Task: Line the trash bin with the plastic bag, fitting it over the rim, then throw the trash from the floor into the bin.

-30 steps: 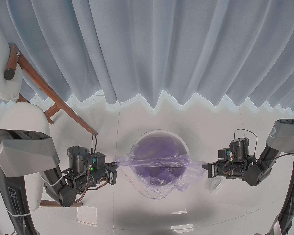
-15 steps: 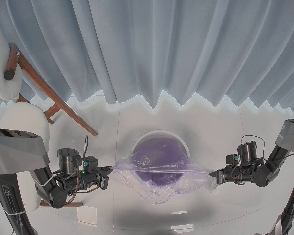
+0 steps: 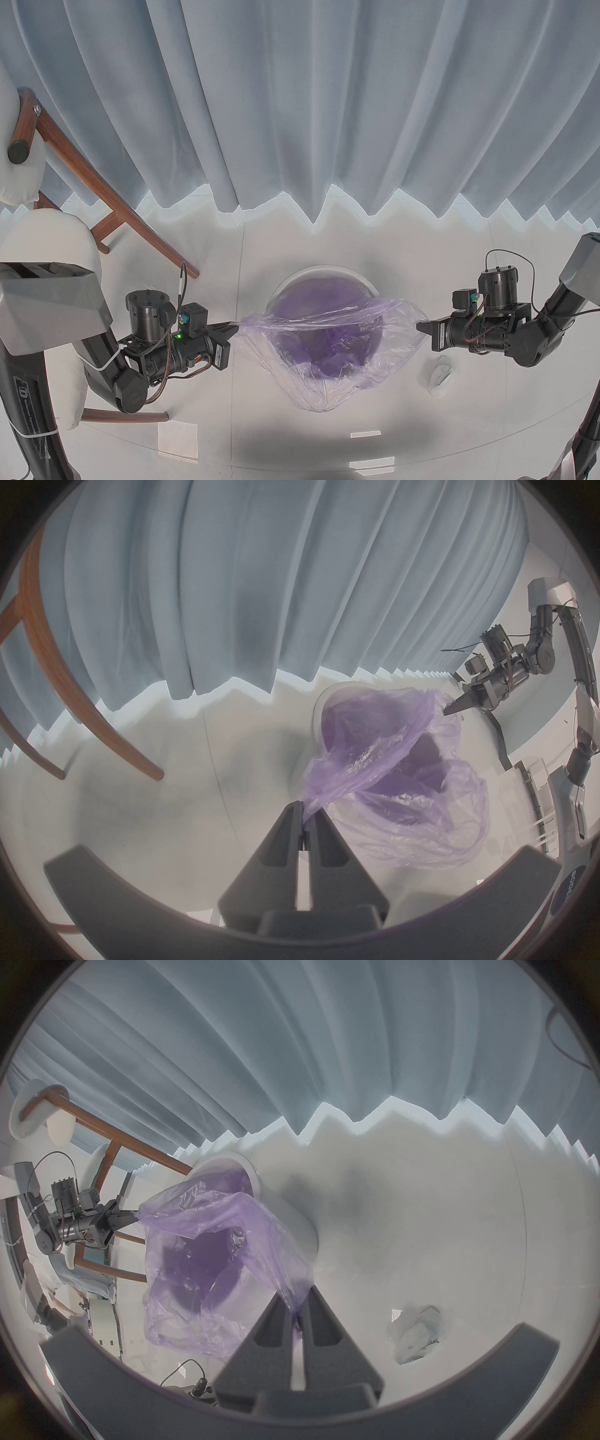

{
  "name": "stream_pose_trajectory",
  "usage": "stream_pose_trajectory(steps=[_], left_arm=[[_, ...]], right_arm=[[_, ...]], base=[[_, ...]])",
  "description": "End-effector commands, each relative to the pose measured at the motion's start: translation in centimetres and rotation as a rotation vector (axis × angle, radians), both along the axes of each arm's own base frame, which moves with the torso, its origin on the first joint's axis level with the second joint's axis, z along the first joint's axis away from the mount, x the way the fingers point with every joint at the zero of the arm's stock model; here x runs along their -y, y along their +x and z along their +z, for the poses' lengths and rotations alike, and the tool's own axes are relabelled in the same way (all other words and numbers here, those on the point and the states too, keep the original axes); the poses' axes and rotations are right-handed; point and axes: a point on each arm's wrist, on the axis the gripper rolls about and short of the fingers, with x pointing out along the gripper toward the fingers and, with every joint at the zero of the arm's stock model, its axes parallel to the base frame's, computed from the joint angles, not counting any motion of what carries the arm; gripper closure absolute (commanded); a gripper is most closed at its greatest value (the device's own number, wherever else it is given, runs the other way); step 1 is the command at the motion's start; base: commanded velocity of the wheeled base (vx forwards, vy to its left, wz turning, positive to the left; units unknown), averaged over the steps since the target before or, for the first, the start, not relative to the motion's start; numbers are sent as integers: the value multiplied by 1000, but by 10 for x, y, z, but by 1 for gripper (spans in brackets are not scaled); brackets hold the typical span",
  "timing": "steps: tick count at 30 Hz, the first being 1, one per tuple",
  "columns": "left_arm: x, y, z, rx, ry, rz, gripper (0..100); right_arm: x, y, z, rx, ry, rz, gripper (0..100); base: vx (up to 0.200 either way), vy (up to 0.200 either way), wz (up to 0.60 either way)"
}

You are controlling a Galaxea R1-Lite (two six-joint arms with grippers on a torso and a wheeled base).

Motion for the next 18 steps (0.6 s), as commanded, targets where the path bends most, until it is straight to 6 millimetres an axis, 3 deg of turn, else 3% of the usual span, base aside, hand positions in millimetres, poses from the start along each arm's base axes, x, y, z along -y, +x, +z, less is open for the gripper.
stream_pose_trajectory(steps=[1, 11, 18], left_arm=[[-2, 0, -16, -46, 24, 4, 100], [-14, 12, -29, -59, 36, 45, 100], [-17, 33, -32, -2, 43, 57, 100]], right_arm=[[-4, -3, -9, -30, -13, 18, 100], [-6, -8, -34, -106, -40, 27, 100], [2, 14, -40, 3, -24, -9, 100]], base=[[0, 0, 0], [0, 0, 0], [0, 0, 0]])
